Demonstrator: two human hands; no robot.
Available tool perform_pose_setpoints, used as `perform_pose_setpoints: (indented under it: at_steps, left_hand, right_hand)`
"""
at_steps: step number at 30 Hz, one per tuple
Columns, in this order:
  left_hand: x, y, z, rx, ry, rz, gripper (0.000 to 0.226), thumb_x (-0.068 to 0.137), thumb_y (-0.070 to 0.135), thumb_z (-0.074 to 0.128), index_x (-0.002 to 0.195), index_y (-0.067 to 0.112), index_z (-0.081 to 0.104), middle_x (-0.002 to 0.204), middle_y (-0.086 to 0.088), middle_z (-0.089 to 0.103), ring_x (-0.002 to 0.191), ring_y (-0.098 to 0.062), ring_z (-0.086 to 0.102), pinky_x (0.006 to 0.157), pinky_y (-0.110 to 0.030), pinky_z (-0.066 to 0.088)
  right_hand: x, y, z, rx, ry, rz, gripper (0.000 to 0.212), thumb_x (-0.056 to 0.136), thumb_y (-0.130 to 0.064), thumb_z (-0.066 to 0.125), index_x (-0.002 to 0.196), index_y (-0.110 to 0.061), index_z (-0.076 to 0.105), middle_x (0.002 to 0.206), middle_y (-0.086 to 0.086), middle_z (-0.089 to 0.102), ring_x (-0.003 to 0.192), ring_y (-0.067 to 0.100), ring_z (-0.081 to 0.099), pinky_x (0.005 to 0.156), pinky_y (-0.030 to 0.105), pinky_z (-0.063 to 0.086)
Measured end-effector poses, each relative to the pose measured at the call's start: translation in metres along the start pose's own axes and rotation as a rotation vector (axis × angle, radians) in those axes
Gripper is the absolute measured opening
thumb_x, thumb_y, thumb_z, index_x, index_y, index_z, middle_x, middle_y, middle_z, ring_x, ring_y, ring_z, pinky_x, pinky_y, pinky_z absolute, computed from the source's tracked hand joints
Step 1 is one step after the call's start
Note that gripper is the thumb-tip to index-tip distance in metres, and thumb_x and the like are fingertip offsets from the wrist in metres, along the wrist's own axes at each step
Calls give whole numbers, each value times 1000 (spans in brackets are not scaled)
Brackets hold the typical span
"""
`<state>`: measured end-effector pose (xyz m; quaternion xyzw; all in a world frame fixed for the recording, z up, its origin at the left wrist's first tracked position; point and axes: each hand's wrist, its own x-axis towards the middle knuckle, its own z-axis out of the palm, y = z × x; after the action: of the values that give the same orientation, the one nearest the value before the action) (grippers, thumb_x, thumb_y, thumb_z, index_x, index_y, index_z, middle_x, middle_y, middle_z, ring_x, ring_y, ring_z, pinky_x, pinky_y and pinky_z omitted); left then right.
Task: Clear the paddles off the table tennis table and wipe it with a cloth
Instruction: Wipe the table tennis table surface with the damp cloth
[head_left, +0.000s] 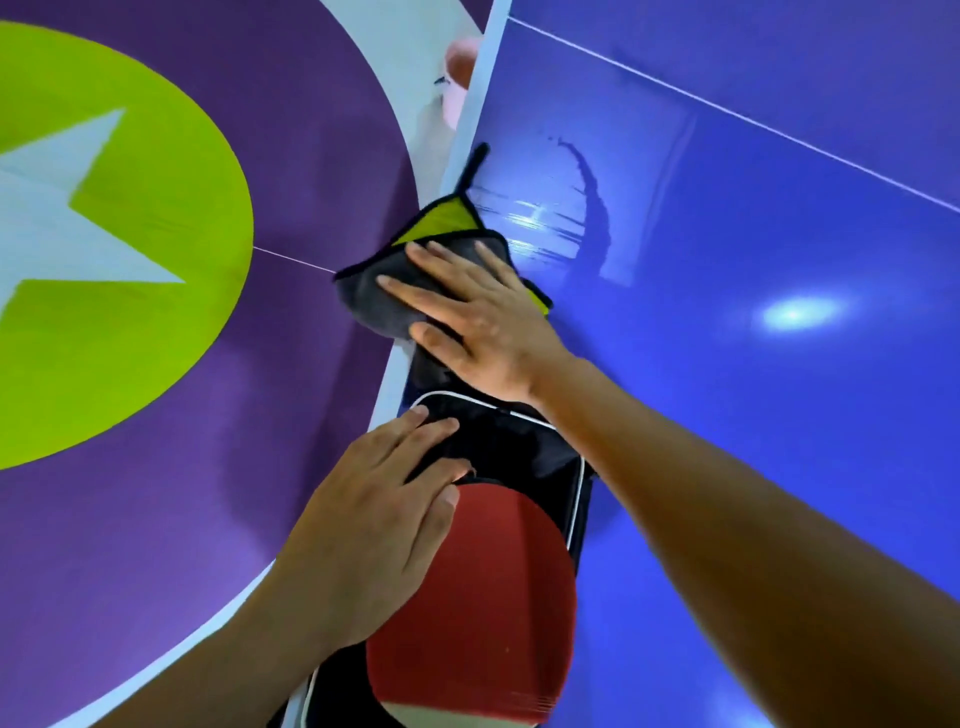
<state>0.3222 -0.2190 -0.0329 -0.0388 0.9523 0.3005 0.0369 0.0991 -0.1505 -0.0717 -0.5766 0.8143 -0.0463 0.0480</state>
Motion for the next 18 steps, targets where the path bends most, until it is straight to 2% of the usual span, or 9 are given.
perform_pose_setpoints:
  at_steps: [5,9,14,18]
  left_hand:
    - [8,1,-11,56,-34,3,42,102,35,35,120,21,70,135,1,59,128,-21,51,105,-34,35]
    - [15,7,-17,3,1,-112,42,100,43,38,122,22,67,138,-1,53,116,-21,51,101,-31,35]
    - [49,11,-17,56,54,-144,44,100,39,35,127,18,63,144,-3,50,121,-26,50,105,-35,34]
    - [86,14,-11,122,87,-187,43,100,27,35,132,14,61,145,-9,50,123,-33,52,107,-45,38]
  right_hand:
    - [5,3,4,50,56,11,49,106,-45,38,155,-36,41,166,-4,31,154,15,25,126,46,14]
    - [8,-1,10,108,119,113,47,104,-43,43,151,-36,48,164,-5,35,153,11,26,125,44,14]
    - [-3,27,9,108,215,348,48,104,-43,40,152,-34,47,164,-3,35,153,13,27,126,44,14]
    - [-66,82,2,99,258,635,50,104,-38,43,153,-31,46,164,2,34,153,17,28,126,44,15]
